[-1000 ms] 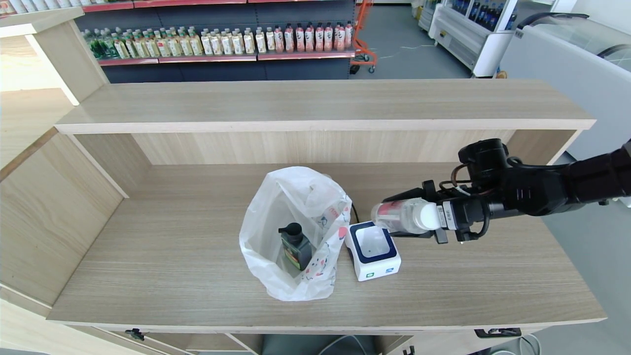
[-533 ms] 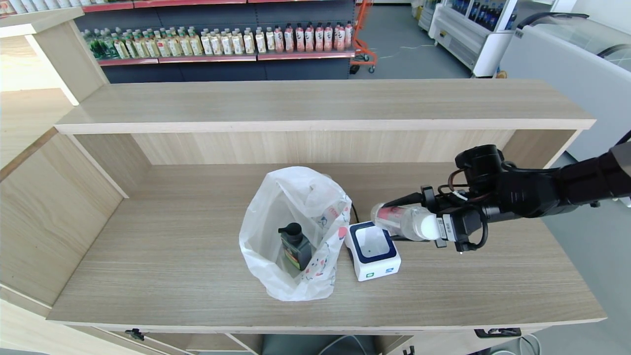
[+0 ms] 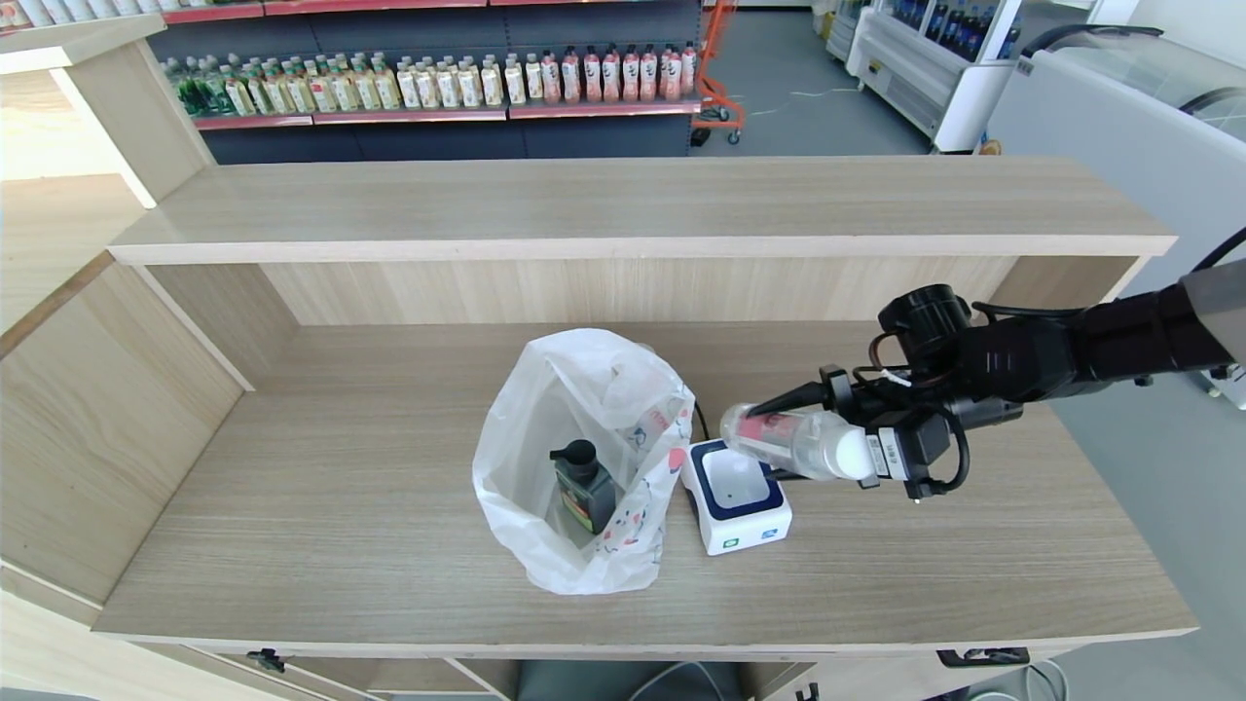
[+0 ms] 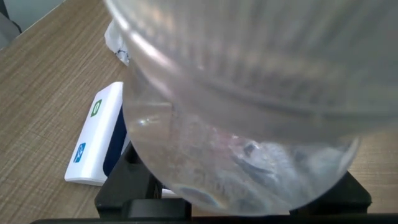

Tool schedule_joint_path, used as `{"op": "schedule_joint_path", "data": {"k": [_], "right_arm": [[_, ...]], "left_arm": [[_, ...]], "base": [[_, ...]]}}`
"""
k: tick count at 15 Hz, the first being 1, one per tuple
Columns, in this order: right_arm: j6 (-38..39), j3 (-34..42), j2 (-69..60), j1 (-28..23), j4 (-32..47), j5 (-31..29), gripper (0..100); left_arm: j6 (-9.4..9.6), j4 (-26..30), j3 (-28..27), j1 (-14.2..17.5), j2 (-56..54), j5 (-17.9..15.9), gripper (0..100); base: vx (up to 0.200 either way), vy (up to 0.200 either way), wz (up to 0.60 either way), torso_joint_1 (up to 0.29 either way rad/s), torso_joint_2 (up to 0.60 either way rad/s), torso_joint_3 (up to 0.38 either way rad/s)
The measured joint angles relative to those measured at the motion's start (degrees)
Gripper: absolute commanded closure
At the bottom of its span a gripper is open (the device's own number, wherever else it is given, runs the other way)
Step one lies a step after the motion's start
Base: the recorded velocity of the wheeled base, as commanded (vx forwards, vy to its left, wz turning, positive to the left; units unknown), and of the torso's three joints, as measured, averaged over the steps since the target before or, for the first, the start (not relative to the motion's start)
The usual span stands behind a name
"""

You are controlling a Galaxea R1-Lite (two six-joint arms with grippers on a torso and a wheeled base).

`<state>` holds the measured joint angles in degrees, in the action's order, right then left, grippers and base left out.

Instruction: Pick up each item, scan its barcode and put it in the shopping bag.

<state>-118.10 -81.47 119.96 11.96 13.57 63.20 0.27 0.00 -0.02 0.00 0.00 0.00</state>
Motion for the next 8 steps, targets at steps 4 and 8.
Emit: {"op": "schedule_joint_path", "data": {"k": [4,8], "right_arm": [[-1.43,-1.16,1.6,0.41,-0.02,0.85,100],[-3.07,-1.9,2.86,0.74,-0.02,0.96,100]], "left_arm": [[-0.02,0.0,0.0,0.0,0.0,0.0,0],[-0.02,0.0,0.0,0.0,0.0,0.0,0]], "base": [[0.0,0.0,0.0,0.0,0.0,0.0],[0.0,0.0,0.0,0.0,0.0,0.0]]}}
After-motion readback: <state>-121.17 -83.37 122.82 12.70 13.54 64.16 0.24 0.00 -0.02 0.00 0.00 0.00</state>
